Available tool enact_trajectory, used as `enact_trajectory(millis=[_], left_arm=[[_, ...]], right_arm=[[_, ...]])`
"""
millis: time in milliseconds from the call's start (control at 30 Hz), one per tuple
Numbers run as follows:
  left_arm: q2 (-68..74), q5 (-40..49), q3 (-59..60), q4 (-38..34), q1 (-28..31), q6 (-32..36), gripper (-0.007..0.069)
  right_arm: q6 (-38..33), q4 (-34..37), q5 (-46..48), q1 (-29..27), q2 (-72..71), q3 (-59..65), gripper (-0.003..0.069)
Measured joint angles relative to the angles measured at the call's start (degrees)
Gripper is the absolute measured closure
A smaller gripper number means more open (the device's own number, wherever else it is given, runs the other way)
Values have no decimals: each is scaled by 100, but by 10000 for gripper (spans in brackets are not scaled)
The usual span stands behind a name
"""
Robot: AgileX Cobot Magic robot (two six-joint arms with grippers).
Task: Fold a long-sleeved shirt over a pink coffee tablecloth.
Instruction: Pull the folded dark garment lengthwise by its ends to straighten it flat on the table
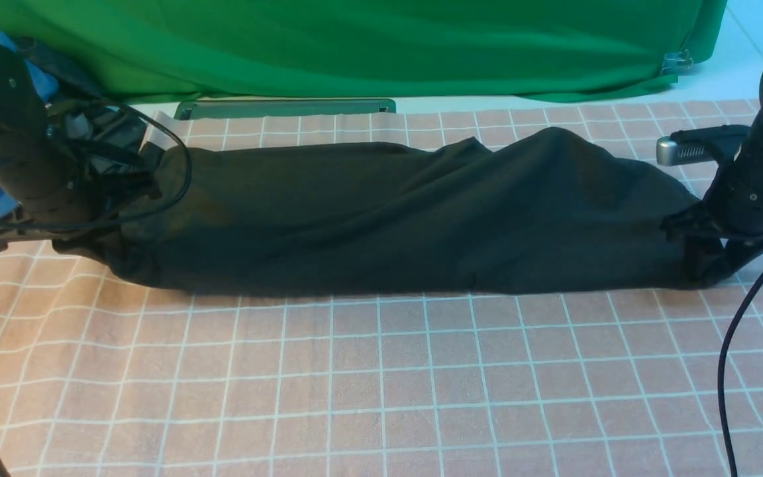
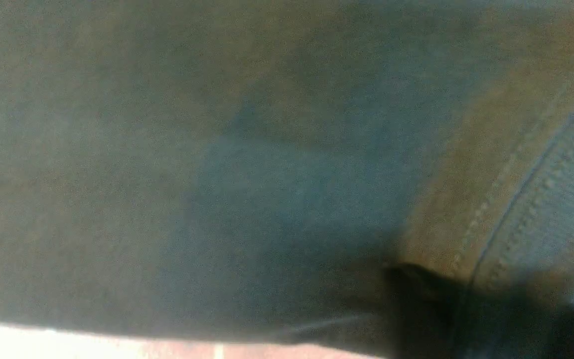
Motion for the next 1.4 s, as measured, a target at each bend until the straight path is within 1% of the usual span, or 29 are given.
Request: enact_trajectory(millis=[33, 67, 100, 133, 233, 267, 333, 467, 500, 533, 567, 633, 700, 767, 833, 900, 1033, 1067, 1100, 1133, 1167, 1200, 1233, 1267, 1300, 1333, 1400], left_arm=[[-12, 13, 0, -19, 0, 0, 577], [-46, 44, 0, -46, 0, 0, 577], [-85, 87, 0, -55, 0, 0, 577], [-110, 96, 0, -61, 0, 0, 577], [-498, 242, 37, -109, 0, -38, 577], [-560, 249, 47, -109, 0, -37, 577], [-1002, 521, 284, -153, 0, -105, 577], [-1699, 1031, 989, -166, 0, -310, 577], [-1741, 1031, 1036, -166, 0, -310, 577], [-2086, 1194, 1485, -169, 0, -426, 577], [-2130, 1206, 1485, -169, 0, -441, 577], [-2748, 1419, 2176, -163, 0, -576, 577], [-2953, 1496, 2435, -150, 0, -606, 577], [-3459, 1566, 2894, -133, 0, -652, 576], [-3634, 1572, 3061, -108, 0, -652, 576], [-3917, 1560, 3343, 37, 0, -652, 566], [-4115, 1566, 3465, 299, 0, -652, 488], [-4139, 1566, 3471, 378, 0, -652, 435], [-4139, 1566, 3471, 401, 0, -652, 411], [-4141, 1566, 3471, 429, 0, -652, 360], [-4141, 1566, 3471, 440, 0, -652, 351], [-4141, 1566, 3471, 511, 0, -652, 284], [-4141, 1559, 3448, 563, 0, -652, 246], [-4141, 1559, 3440, 576, 0, -652, 231], [-4141, 1455, 3353, 641, 0, -658, 183], [-4141, 1393, 3326, 641, 0, -669, 178], [-4145, 863, 3211, 624, 0, -767, 144]], right_arm=[[-64, 37, 0, -4, 0, 0, 501], [-112, 37, 28, -12, -7, 0, 553], [-133, 37, 86, -26, -23, 0, 574], [-134, 37, 102, -35, -27, 0, 574], [-163, 99, 699, -173, -363, 17, 578], [-163, 100, 737, -193, -397, 24, 578], [-179, 112, 1025, -308, -899, 251, 578], [-190, 112, 1178, -427, -1790, 1081, 578], [-190, 112, 1190, -429, -1836, 1135, 578], [-170, 112, 1187, -455, -2203, 1614, 576], [-170, 112, 1176, -454, -2290, 1739, 576], [-147, 117, 993, -461, -2829, 2489, 570], [-143, 111, 903, -461, -3016, 2834, 567], [-141, 111, 596, -467, -3481, 3524, 553], [-141, 111, 500, -467, -3598, 3718, 545], [-141, 98, 389, -467, -3761, 4072, 508], [-131, 81, 383, -467, -3791, 4221, 428], [-109, 81, 394, -467, -3792, 4226, 403], [-81, 81, 396, -467, -3798, 4226, 386], [-18, 81, 400, -467, -3797, 4226, 365], [-18, 81, 408, -467, -3797, 4226, 365], [42, 81, 429, -467, -3797, 4226, 345], [58, 75, 468, -467, -3797, 4226, 336], [58, 75, 478, -467, -3797, 4226, 335], [58, 75, 577, -467, -3803, 4226, 330], [58, 75, 577, -467, -3803, 4226, 329], [62, 75, 711, -467, -3813, 4226, 326]])
